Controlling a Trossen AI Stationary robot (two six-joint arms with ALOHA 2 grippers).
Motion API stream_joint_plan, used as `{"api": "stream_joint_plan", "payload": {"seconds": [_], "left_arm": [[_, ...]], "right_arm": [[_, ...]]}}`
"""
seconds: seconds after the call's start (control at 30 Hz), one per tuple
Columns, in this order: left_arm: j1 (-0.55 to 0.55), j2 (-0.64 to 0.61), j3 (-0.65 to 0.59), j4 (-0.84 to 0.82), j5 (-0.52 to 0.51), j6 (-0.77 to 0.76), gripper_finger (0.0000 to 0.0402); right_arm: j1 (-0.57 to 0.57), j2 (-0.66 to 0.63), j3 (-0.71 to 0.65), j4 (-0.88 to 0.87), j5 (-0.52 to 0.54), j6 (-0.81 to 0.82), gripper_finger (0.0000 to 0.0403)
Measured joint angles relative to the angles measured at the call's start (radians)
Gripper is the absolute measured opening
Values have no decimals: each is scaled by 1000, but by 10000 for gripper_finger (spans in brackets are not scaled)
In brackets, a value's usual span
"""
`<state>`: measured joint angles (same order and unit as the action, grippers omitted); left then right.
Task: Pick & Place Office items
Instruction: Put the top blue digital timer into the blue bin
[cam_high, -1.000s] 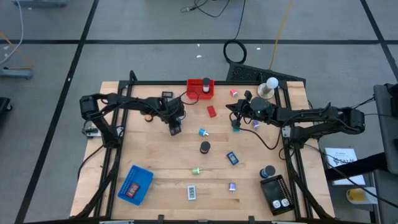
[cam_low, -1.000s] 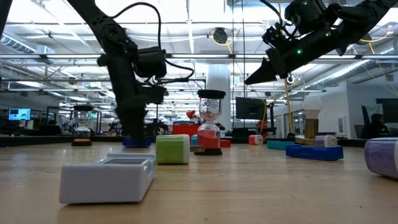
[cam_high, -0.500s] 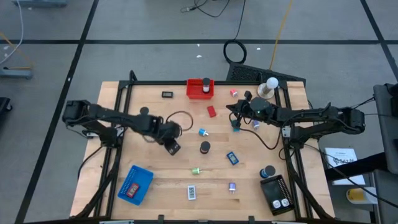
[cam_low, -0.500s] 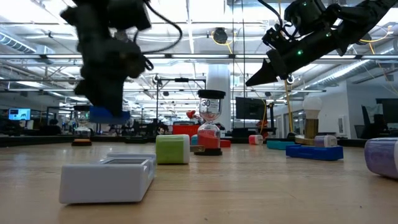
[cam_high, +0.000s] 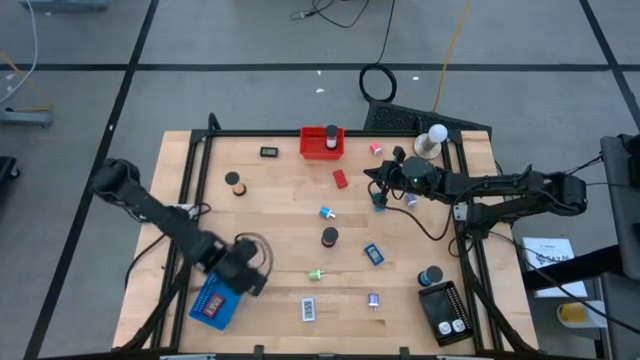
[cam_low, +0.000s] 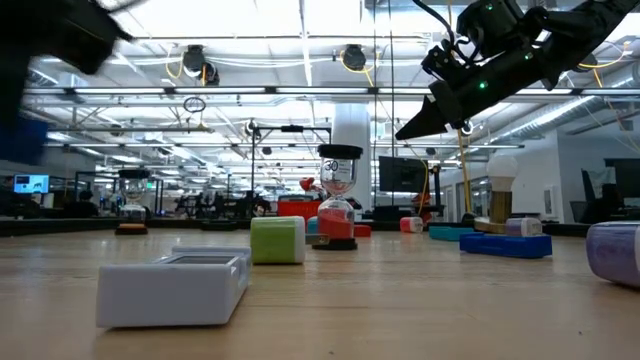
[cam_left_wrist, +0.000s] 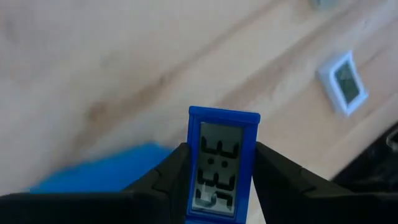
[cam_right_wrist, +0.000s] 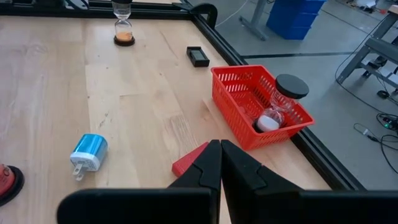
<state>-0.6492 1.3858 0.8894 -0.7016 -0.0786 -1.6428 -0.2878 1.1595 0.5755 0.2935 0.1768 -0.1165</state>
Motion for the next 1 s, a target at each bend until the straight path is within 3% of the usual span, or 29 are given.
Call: {"api": "stream_joint_plan", "payload": {"seconds": [0.57,1.0], "left_arm": [[-339,2,0,-103,-143,-473,145],[-387,128,1,-50,-104,-514,145]], "right_arm": [[0,0,0,0,0,5,0],[0,0,-4,6,-1,19,0]]}}
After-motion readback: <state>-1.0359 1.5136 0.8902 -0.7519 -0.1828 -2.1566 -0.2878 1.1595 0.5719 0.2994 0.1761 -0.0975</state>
